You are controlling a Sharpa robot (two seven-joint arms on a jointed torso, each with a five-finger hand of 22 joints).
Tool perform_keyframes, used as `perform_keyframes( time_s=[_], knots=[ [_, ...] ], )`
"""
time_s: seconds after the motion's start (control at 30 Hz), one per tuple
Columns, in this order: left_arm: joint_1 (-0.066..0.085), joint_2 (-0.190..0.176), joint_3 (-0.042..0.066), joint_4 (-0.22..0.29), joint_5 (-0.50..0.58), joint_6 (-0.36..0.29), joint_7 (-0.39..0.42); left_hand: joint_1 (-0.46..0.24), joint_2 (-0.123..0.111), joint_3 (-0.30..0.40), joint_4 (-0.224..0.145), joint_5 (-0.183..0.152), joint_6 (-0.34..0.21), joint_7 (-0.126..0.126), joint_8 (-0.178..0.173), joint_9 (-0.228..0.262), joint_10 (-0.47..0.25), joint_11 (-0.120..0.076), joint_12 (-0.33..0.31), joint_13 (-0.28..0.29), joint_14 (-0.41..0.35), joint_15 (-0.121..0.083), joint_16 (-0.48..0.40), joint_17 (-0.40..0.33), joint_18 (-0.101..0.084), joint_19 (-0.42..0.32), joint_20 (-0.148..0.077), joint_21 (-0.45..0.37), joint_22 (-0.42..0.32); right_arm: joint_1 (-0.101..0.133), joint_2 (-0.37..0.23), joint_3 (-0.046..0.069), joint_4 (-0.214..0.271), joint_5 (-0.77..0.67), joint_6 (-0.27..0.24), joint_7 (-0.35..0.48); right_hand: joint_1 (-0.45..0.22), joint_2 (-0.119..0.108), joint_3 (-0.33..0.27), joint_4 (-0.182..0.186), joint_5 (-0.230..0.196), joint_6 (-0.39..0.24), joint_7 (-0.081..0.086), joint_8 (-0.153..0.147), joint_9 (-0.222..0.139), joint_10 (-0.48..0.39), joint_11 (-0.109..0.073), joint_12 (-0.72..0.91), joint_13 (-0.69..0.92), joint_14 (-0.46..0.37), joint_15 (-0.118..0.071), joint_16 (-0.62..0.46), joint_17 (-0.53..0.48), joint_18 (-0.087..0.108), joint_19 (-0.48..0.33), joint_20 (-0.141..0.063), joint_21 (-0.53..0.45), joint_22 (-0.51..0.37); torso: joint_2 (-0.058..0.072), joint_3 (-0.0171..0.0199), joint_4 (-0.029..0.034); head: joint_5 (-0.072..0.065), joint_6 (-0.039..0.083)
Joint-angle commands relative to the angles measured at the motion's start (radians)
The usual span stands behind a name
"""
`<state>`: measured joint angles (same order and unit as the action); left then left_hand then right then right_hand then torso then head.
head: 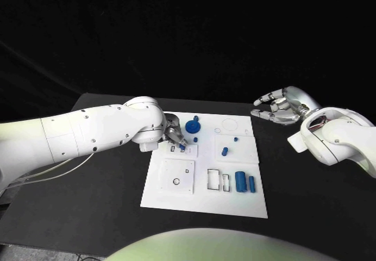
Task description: Assemble the parts on the task board
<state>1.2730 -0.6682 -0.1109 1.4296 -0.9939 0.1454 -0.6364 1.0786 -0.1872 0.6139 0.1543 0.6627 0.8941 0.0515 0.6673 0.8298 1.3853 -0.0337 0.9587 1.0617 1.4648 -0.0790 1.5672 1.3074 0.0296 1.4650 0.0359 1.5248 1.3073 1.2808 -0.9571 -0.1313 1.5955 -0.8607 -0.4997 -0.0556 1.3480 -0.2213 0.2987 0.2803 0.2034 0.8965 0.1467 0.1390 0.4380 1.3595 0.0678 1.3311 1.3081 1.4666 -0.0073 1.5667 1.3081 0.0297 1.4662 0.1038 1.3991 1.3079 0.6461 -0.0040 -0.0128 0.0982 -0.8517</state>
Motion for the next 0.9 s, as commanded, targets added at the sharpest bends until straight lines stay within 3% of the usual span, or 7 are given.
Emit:
perform_keyframes(
  time_s=[0.03, 0.9],
  knots=[
    [-0.004, -0.001, 0.000, 0.006, -0.075, -0.034, 0.013, -0.007, 0.002, 0.189, -0.196, 0.005, 0.021, -0.013, 0.007, 0.001, 0.007, 0.001, 0.006, 0.000, 0.106, -0.007, 0.004, 0.263, -0.015, 0.066, -0.008, 0.005, 0.222, -0.002, 0.000, 0.000, 0.001, -0.002, 0.006, 0.005, -0.010, 0.000, 0.006, 0.003, 0.007, 0.007, -0.001, 0.004, 0.002, -0.003, -0.003, -0.001, 0.013, 0.097, 0.005, -0.007, 0.236, 0.014, 0.001, 0.003, -0.006, 0.191, 0.001, -0.0013, -0.0004, 0.002, 0.002],
    [-0.017, 0.012, -0.001, 0.000, -0.090, 0.013, -0.007, -0.012, 0.002, 0.189, -0.197, 0.010, 0.025, -0.013, 0.010, 0.003, 0.013, 0.001, 0.008, 0.000, 0.106, -0.009, 0.004, 0.263, -0.016, 0.067, -0.009, 0.006, 0.224, -0.006, 0.000, 0.000, 0.000, -0.001, 0.009, 0.007, -0.011, 0.001, 0.007, 0.003, 0.009, 0.007, -0.001, 0.004, 0.002, -0.004, -0.003, -0.001, 0.012, 0.096, 0.005, -0.007, 0.235, 0.014, 0.001, 0.003, -0.006, 0.191, 0.002, -0.0008, -0.0022, 0.007, -0.007]
  ],
)
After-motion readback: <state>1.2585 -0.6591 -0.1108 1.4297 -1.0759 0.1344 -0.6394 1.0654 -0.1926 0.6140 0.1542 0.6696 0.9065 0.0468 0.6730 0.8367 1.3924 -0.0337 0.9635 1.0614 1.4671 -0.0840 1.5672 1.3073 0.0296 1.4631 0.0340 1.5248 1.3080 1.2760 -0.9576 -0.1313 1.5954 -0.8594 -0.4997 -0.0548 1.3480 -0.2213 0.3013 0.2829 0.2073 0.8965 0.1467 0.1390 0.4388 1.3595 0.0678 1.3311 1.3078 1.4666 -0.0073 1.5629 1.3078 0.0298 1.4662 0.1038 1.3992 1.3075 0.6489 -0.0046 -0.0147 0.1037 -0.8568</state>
